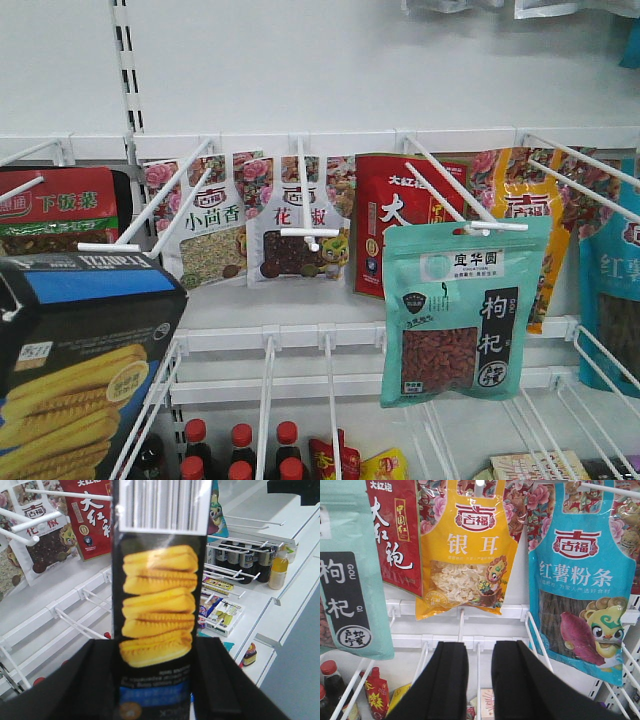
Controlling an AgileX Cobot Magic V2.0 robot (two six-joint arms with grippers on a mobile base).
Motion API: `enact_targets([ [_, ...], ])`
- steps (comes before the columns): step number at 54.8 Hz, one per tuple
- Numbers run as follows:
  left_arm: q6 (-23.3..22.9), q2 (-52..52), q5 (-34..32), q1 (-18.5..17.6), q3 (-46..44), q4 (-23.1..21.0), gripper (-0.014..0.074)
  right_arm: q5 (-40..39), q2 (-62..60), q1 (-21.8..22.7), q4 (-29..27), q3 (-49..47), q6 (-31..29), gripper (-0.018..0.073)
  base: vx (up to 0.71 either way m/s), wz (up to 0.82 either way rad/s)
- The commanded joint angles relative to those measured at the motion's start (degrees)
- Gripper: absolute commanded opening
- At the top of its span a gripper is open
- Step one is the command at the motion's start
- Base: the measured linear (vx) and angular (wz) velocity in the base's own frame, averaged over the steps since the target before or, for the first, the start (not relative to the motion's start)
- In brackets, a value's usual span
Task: Pick snacks and fruit into basket
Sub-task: 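Reach the right gripper to the teal goji-berry bag and grasp it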
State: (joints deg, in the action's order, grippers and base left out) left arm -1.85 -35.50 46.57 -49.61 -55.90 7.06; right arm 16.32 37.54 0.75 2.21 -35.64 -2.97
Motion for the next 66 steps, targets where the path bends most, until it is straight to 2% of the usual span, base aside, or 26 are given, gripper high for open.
enact_targets([
  [1,0.03,-0.11,-5.00,0.16,-2.09,0.62,-0.0010,-4.69,0.29,-0.12,0.51,-1.98,-0.46,0.0228,0.00,0.00],
  [66,0.03,-0.11,-5.00,0.16,-2.09,0.62,-0.0010,-4.92,0.29,-0.12,0.38,-1.98,-0.28,0.0230,0.00,0.00],
])
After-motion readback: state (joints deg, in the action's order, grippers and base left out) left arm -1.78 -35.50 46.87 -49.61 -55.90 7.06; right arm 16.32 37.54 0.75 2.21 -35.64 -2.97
